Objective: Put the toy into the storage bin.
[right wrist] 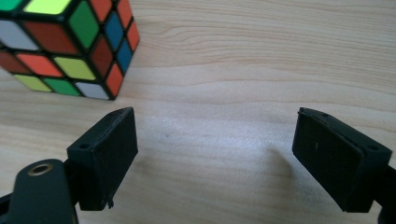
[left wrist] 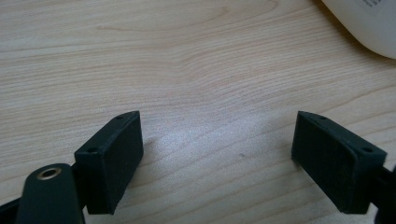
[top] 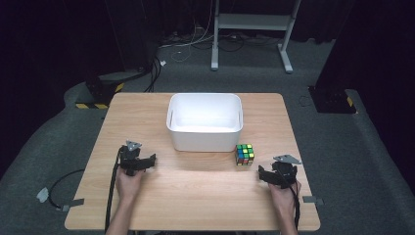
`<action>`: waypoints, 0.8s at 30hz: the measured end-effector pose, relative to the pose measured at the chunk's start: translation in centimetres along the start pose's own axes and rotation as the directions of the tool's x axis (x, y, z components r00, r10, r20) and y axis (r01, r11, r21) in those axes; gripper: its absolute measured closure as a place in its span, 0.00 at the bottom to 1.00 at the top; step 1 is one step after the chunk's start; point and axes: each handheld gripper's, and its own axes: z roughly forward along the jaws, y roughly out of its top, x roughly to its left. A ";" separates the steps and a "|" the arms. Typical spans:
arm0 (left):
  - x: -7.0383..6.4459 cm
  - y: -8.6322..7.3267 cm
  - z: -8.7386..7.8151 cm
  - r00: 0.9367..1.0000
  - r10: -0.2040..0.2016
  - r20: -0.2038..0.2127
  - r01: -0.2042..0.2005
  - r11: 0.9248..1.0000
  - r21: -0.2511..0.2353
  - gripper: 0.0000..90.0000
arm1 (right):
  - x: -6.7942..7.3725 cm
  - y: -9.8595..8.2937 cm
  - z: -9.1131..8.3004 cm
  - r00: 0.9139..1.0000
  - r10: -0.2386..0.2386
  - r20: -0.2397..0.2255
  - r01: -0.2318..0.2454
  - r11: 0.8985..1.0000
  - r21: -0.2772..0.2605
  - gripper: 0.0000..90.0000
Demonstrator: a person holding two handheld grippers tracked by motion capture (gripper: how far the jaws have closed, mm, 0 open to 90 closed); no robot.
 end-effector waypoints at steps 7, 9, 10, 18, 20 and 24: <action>0.0 0.0 0.0 1.000 0.001 -0.001 -0.001 1.000 0.000 0.19 | 0.5 -0.5 -0.9 1.000 -0.007 -0.020 0.006 1.000 -0.015 0.16; 0.0 0.0 0.0 1.000 0.001 -0.001 -0.001 1.000 0.000 0.19 | 0.5 -0.7 -1.1 1.000 -0.011 -0.026 0.011 1.000 -0.023 0.16; 0.0 0.0 0.0 1.000 0.001 -0.001 -0.001 1.000 0.000 0.19 | 0.6 -0.7 -1.2 1.000 -0.012 -0.028 0.011 1.000 -0.024 0.16; 0.0 0.0 0.0 1.000 0.001 -0.001 -0.001 1.000 0.000 0.19 | 1.3 -1.0 -1.8 0.998 -0.023 -0.054 0.021 0.999 -0.038 0.16; 0.0 0.0 0.0 1.000 0.001 -0.001 -0.001 1.000 0.000 0.19 | 1.6 -1.1 -2.0 0.996 -0.035 -0.076 0.031 0.998 -0.054 0.15; 0.0 0.0 0.0 1.000 0.000 0.000 0.000 1.000 0.000 0.19 | 2.2 -1.2 -2.1 0.993 -0.069 -0.094 0.063 0.996 -0.065 0.15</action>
